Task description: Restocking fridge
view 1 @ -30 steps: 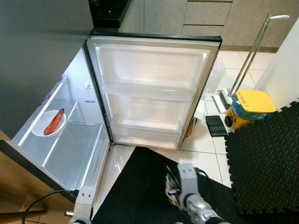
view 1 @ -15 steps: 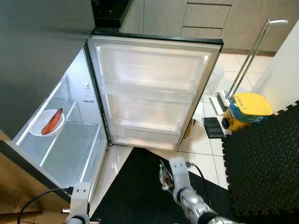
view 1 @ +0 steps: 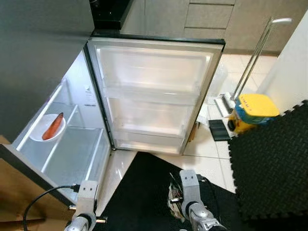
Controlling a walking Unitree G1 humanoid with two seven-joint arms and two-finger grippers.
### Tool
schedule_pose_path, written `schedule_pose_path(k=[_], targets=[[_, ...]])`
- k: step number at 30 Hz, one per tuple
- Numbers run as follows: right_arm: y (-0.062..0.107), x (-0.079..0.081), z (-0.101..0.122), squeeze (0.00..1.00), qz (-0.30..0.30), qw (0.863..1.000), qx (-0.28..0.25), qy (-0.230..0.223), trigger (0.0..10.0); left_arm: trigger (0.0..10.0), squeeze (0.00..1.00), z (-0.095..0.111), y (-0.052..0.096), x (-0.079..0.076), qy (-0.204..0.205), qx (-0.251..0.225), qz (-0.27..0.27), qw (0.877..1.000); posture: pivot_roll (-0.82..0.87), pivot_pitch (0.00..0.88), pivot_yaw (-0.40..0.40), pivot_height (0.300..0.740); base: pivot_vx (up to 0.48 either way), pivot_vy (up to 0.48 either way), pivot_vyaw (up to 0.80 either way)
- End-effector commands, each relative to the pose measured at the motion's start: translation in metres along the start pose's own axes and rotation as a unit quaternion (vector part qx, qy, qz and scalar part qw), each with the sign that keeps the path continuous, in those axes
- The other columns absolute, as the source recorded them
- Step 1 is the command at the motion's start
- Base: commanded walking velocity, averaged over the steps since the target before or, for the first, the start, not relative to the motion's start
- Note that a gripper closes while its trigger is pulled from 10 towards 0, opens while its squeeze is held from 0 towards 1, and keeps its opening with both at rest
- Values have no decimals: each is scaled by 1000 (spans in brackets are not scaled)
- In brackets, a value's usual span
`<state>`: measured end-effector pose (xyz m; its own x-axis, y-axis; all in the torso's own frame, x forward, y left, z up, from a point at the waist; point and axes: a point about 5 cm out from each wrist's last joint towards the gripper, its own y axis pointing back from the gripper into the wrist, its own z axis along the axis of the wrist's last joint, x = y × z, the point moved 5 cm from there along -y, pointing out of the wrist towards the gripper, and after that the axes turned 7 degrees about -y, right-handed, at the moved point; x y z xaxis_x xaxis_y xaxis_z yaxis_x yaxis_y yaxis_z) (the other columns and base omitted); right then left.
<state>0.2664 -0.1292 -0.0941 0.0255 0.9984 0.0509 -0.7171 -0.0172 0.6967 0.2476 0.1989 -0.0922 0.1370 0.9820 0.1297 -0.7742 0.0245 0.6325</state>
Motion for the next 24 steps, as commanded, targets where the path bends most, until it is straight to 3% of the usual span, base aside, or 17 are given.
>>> schedule_pose_path(k=[1,7,15,24], targets=[[1,-7,0,0,-11,1000,-6,-10,10000,10000,0,-3,0,-9,-3,4,-12,1000,-116,104,42,740,0,0,0],[3,-11,-7,0,-15,1000,-1,-8,10000,10000,0,8,-1,-2,3,-22,-6,1000,-141,106,55,740,0,0,0],[6,-24,-15,0,-29,1000,2,-12,10000,10000,0,9,0,-6,-6,-30,-15,999,-166,89,57,740,0,0,0],[9,-37,-19,0,21,1000,2,-5,10000,10000,0,13,1,-16,-9,-50,-14,999,-142,64,-5,740,0,0,0]])
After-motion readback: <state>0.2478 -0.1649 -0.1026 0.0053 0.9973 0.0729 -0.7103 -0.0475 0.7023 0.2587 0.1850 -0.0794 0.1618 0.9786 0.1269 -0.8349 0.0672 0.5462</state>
